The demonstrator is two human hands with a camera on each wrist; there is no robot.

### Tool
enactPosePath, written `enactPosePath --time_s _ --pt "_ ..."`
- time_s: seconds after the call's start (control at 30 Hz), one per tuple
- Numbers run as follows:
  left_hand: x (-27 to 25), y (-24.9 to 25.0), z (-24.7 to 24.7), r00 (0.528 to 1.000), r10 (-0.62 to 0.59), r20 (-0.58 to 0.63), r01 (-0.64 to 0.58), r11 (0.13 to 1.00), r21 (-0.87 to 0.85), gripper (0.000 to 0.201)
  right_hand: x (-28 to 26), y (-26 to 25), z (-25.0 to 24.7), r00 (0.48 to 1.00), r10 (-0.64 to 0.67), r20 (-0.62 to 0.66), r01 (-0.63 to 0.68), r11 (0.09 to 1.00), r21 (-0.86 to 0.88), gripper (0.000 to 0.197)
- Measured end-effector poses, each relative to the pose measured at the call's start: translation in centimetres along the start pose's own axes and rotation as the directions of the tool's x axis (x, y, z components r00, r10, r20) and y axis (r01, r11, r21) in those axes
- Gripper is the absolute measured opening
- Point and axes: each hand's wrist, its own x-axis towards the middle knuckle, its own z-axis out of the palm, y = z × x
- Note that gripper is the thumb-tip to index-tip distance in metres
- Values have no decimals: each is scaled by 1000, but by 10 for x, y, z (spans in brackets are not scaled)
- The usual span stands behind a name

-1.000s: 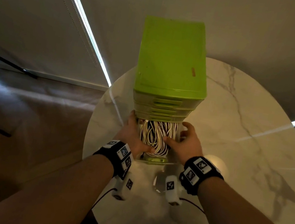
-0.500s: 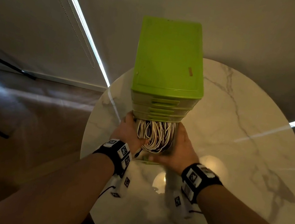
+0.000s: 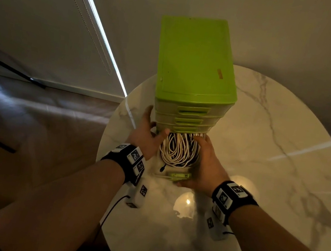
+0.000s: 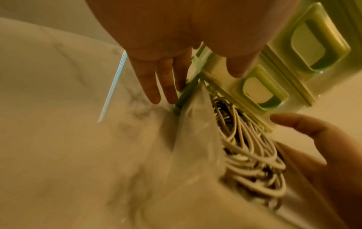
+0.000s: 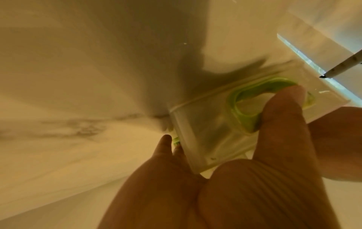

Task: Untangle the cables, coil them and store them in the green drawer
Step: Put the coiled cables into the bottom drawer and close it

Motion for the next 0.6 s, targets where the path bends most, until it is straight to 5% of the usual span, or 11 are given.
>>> enactPosePath --time_s 0.13,0.27,0.43,0.6 --pt "13 7 -11 997 72 0 -71 989 128 55 -2 -1 -8 999 24 -22 -20 982 186 146" --pt "19 7 -16 995 95 30 -99 983 155 46 0 -7 -26 995 83 57 -99 913 396 166" --pt "22 8 -20 993 116 27 -119 964 239 43 17 -12 -41 984 -9 178 -26 981 194 181" --pt "26 8 -26 991 123 60 -135 937 323 40 12 -9 -42 994 81 77 -79 996 -34 170"
